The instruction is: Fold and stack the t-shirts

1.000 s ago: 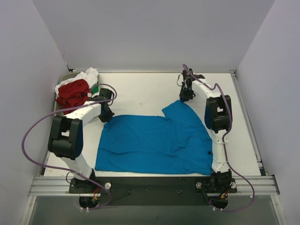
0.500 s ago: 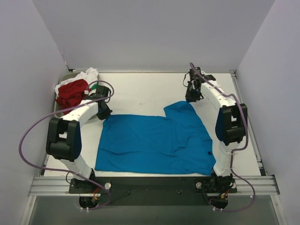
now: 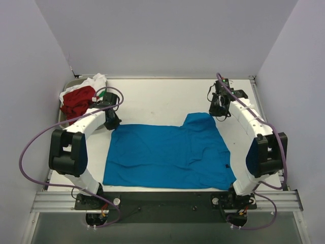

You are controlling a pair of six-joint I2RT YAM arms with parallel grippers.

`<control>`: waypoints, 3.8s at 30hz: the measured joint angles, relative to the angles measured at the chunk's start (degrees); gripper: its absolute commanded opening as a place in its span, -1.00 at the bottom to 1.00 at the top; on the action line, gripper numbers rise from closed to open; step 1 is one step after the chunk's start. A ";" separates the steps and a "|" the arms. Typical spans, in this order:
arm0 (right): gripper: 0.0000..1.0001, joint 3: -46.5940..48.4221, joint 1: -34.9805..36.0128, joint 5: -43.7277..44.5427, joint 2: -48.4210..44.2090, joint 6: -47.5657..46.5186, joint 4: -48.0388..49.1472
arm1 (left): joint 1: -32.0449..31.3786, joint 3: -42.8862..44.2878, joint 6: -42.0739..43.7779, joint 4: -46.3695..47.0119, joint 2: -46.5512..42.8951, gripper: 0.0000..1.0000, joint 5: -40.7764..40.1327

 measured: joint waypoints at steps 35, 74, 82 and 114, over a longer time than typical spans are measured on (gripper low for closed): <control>-1.00 -26.86 -1.51 4.98 -42.69 5.86 -8.26 | 6.10 -9.86 9.53 -5.16 -19.65 -1.00 8.04; -1.00 -30.73 16.15 13.35 -59.19 25.83 -31.45 | 6.32 -16.22 11.82 -11.41 -26.05 -1.00 13.90; -1.00 -32.44 22.64 17.22 -59.25 32.35 -35.47 | 6.29 -16.22 11.58 -13.11 -25.46 0.37 14.78; 0.59 -16.06 39.10 28.46 -33.31 32.52 -32.26 | 6.29 -10.95 10.32 -16.87 -31.26 0.46 19.19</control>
